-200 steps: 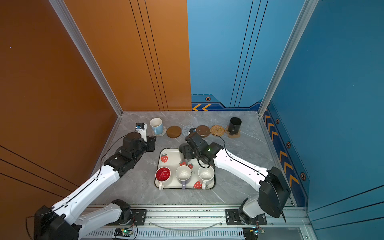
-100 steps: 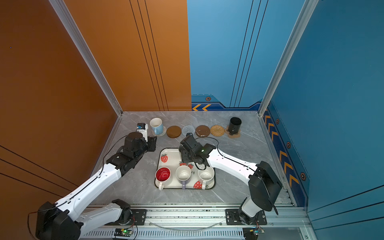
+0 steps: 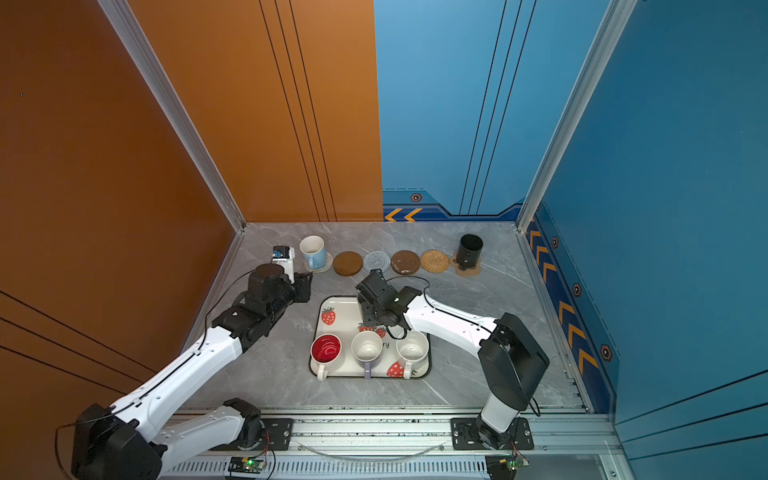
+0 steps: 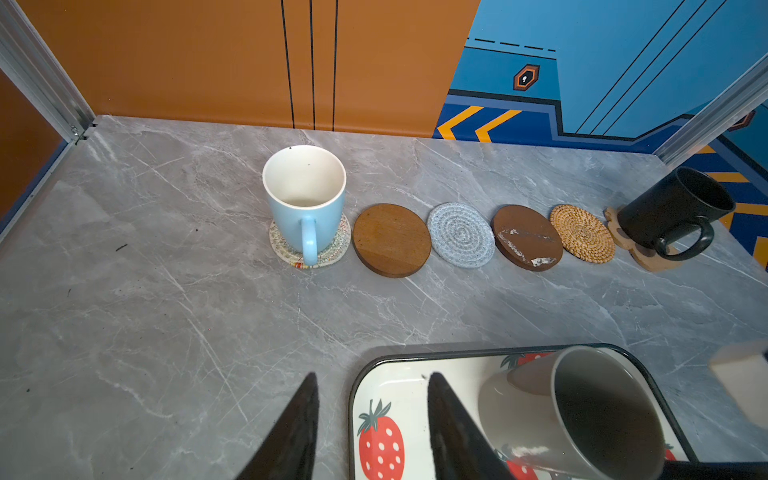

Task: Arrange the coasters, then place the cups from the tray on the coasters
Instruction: 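Lower the right gripper into the grey mug's opening and grip it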

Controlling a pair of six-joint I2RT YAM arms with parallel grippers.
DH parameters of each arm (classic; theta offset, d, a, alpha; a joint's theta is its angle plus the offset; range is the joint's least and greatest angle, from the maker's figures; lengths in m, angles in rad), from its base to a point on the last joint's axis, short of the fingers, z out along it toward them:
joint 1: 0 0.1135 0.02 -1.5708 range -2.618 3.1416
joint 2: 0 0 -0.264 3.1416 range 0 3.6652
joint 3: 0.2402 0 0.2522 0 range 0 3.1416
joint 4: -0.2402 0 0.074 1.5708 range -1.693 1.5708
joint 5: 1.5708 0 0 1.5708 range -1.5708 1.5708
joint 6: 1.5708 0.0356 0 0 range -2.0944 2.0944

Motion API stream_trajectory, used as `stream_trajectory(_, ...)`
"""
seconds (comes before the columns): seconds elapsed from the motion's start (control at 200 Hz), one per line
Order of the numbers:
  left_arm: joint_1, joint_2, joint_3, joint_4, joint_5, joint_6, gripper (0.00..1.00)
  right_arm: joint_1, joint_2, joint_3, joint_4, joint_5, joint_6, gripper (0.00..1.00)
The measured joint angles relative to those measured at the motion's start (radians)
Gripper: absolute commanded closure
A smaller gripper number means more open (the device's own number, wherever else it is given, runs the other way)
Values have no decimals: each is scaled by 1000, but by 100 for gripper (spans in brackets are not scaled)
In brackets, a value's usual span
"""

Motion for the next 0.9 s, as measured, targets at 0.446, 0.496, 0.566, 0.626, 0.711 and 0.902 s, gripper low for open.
stream_trajectory(0.446,14,22,-1,0,21,0,56,-13,34,5,0,-4,19,59)
stream_trajectory(0.496,16,22,-1,0,23,0,56,-14,39,6,0,-4,19,59)
stream_trajectory(0.566,18,22,-1,0,23,0,56,-15,46,6,1,-4,19,60)
stream_trajectory(0.626,18,22,-1,0,25,0,56,-16,50,6,1,-4,20,60)
stream_trajectory(0.711,18,23,-1,0,26,0,56,-17,53,6,1,-4,20,60)
stream_trajectory(0.902,18,24,-1,0,26,0,56,-17,57,13,1,-4,24,61)
